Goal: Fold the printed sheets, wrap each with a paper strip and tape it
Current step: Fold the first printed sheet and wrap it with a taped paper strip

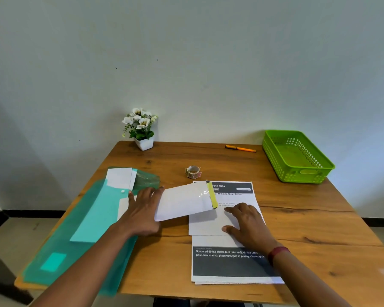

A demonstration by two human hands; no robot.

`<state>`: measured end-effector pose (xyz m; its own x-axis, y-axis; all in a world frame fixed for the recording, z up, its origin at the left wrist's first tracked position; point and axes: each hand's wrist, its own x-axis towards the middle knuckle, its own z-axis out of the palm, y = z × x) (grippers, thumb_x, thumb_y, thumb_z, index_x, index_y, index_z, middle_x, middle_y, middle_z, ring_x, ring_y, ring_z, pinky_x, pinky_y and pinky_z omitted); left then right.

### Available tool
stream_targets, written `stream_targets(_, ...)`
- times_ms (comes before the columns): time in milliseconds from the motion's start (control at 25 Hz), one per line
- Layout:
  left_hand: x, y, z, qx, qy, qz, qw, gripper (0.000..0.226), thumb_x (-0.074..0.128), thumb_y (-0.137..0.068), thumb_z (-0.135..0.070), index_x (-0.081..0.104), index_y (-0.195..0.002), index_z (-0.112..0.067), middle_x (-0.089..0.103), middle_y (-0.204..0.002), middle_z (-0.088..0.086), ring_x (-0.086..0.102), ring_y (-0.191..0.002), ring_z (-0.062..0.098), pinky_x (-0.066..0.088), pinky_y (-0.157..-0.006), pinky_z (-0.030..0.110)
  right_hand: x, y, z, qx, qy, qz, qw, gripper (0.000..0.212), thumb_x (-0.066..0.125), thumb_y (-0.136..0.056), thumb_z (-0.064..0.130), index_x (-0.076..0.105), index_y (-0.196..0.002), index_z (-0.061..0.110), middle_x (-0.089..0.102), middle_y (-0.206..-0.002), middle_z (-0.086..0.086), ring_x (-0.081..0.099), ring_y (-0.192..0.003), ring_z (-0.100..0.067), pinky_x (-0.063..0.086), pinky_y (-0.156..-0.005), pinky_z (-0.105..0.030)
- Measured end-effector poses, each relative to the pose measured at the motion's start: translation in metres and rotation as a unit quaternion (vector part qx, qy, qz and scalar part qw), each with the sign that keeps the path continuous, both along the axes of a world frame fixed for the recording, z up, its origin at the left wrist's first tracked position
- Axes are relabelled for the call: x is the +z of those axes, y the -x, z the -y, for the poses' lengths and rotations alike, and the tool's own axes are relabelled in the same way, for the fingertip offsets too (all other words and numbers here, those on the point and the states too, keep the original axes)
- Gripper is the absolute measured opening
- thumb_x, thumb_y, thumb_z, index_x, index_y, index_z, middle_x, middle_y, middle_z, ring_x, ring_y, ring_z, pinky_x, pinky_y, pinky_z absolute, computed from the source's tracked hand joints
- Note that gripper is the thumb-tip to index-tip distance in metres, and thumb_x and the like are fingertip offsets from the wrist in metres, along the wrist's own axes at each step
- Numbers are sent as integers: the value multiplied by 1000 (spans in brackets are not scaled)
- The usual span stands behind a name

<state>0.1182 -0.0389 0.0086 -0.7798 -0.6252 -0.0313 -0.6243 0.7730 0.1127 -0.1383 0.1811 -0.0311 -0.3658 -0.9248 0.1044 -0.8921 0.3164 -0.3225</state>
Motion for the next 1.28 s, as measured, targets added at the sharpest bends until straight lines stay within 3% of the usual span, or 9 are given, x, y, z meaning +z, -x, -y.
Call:
stream_targets(200, -5, 1, 1, 3, 34, -6, 999, 113, 75, -65, -42, 5, -152, -27, 22, -149, 3, 19, -141, 25, 1, -119, 59, 6, 9, 8, -6, -64, 10, 998, 70, 65, -82, 62, 47, -142, 31, 49, -127, -3, 41, -117, -24, 32, -98, -33)
stream_targets(320, -5, -1, 4, 5, 43, 12, 999, 115, 73, -62, -42, 4, -152, -27, 21, -150, 3, 18, -142, 25, -2, -118, 61, 10, 12, 11, -17, -67, 48, 996, 63, 72, -79, 57, 54, -134, 30, 50, -121, -3, 44, -113, -24, 34, -93, -32)
stream_targets(520, -2, -7, 9, 6, 54, 16, 998, 115, 74, -61, -38, 5, -152, -27, 20, -150, 4, 16, -143, 27, -3, -118, 61, 16, 15, 6, -88, 63, 132, 985, 13, 76, -85, 26, 68, -95, 24, 56, -97, 3, 58, -88, -19, 41, -71, -29)
stream_targets(600, 1, -9, 11, 12, 55, 20, 998, 115, 75, -61, -36, 6, -152, -26, 20, -150, 4, 16, -143, 27, -2, -118, 62, 18, 21, 0, -126, 123, 182, 967, 10, 73, -86, 18, 64, -84, 21, 63, -84, 4, 57, -76, -20, 39, -62, -30)
stream_targets(720, 3, -10, 9, 20, 61, 22, 998, 115, 76, -63, -34, 4, -153, -25, 19, -151, 5, 14, -144, 27, -2, -119, 62, 26, 33, -11, -189, 212, 219, 933, 9, 71, -89, 14, 64, -87, 20, 64, -72, 4, 56, -65, -16, 38, -56, -31)
stream_targets(840, 5, -5, 6, 18, 69, 24, 997, 114, 76, -65, -34, 4, -153, -23, 19, -151, 6, 14, -144, 28, -2, -119, 62, 34, 37, -18, -205, 261, 248, 910, 7, 68, -91, 15, 64, -88, 19, 62, -72, 8, 52, -62, -6, 37, -52, -20)
stream_targets(960, 7, 3, 1, 14, 70, 18, 997, 115, 78, -66, -34, 4, -153, -24, 20, -151, 6, 15, -145, 28, -1, -119, 62, 39, 33, -20, -178, 250, 244, 920, 7, 68, -91, 15, 64, -88, 20, 64, -72, 7, 53, -63, -7, 37, -52, -18)
stream_targets(1160, 8, 11, -1, 1, 77, 12, 997, 114, 79, -68, -35, 4, -153, -24, 18, -152, 6, 14, -145, 29, -2, -119, 61, 45, 29, -19, -140, 174, 214, 951, 5, 66, -93, 18, 64, -91, 22, 65, -75, -1, 56, -68, -21, 38, -58, -33)
stream_targets(1280, 6, 12, -2, -7, 82, 12, 997, 115, 78, -66, -36, 4, -153, -24, 19, -152, 7, 14, -145, 29, -3, -119, 61, 47, 29, -18, -129, 137, 192, 963, 4, 62, -96, 19, 65, -92, 21, 62, -72, 4, 51, -63, -16, 36, -57, -32)
